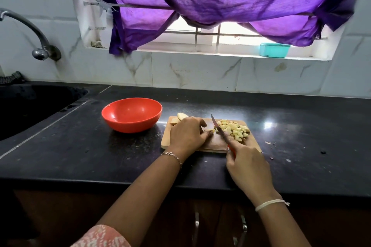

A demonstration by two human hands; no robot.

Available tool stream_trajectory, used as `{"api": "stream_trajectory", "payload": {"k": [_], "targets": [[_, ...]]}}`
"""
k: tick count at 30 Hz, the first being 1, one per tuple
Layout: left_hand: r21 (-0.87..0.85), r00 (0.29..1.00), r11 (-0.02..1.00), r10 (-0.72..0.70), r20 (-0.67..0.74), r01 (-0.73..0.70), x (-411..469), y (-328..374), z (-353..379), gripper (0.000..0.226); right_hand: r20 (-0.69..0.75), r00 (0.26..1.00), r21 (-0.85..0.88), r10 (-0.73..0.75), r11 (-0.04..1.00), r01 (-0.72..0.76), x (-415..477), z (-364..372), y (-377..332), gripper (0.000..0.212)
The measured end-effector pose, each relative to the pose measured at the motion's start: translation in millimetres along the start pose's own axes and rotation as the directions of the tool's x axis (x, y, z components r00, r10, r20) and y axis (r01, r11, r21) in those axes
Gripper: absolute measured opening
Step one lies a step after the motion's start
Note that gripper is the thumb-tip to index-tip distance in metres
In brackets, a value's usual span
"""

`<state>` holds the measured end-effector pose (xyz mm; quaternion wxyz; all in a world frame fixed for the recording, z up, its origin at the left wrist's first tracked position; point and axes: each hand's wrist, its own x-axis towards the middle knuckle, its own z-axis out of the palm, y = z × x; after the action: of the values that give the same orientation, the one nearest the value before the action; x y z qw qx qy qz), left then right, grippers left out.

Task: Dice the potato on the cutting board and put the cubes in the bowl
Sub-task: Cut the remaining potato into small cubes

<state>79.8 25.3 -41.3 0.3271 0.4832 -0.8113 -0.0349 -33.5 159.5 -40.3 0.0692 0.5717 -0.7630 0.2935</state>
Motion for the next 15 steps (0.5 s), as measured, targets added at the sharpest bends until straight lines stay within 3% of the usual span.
{"api": "stream_trajectory", "payload": {"k": [15], "targets": [[0.01,1.0,1.0,0.024,-0.013,-0.024,0.3,-1.8,-1.3,0.026,0.015,1.0,-0.089,-0.018,0.996,0.019,-4.6,-3.0,-4.6,0.051]]}}
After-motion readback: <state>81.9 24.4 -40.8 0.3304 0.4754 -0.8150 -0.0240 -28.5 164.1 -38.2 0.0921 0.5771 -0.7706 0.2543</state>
